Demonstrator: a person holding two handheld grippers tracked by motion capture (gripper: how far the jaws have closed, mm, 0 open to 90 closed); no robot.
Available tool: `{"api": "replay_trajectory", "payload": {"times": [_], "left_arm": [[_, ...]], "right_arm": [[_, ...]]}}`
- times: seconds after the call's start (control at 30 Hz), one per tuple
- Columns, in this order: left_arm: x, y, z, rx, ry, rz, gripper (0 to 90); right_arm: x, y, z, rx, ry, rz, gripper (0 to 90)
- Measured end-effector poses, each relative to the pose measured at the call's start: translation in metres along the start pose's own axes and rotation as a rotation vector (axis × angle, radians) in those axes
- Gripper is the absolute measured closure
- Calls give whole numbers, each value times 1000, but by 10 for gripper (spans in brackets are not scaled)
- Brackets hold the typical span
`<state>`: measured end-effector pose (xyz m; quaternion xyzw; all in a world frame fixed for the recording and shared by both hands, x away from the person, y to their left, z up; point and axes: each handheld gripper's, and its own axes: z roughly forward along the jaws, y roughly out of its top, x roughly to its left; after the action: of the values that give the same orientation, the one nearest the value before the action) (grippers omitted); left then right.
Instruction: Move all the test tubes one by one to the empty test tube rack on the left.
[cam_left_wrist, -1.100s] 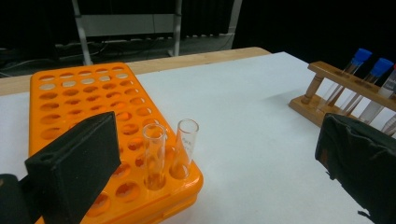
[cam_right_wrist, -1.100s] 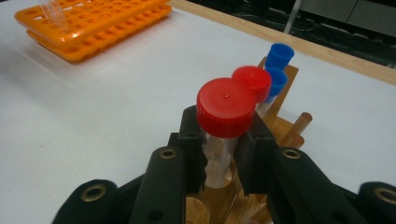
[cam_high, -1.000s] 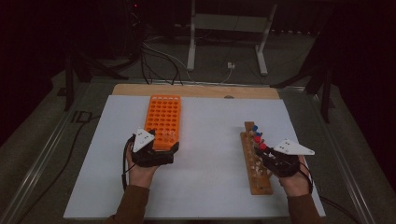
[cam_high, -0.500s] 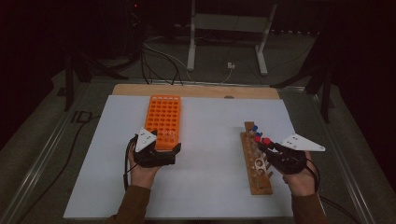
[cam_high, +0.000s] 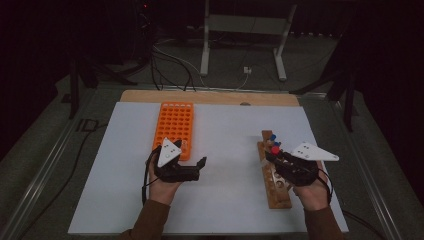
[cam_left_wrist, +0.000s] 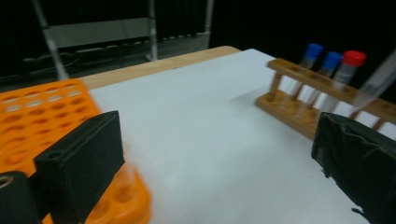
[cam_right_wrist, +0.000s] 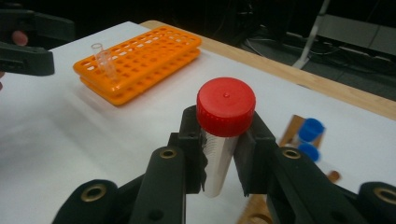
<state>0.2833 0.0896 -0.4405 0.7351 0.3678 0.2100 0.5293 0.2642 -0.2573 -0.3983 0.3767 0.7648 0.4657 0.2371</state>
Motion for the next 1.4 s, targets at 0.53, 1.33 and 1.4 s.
{"api": "replay_trajectory", "payload": {"times": [0.53, 1.33, 1.4], "left_arm": [[-47, 6, 36, 42, -190, 56, 167], [-85, -2, 67, 65, -256, 151, 683], [-85, -3, 68, 66, -258, 155, 725]], "right_arm": [[20, 4, 27, 36, 108, 10, 744], [36, 1, 40, 62, 172, 7, 744], [36, 1, 41, 65, 174, 8, 744]]}}
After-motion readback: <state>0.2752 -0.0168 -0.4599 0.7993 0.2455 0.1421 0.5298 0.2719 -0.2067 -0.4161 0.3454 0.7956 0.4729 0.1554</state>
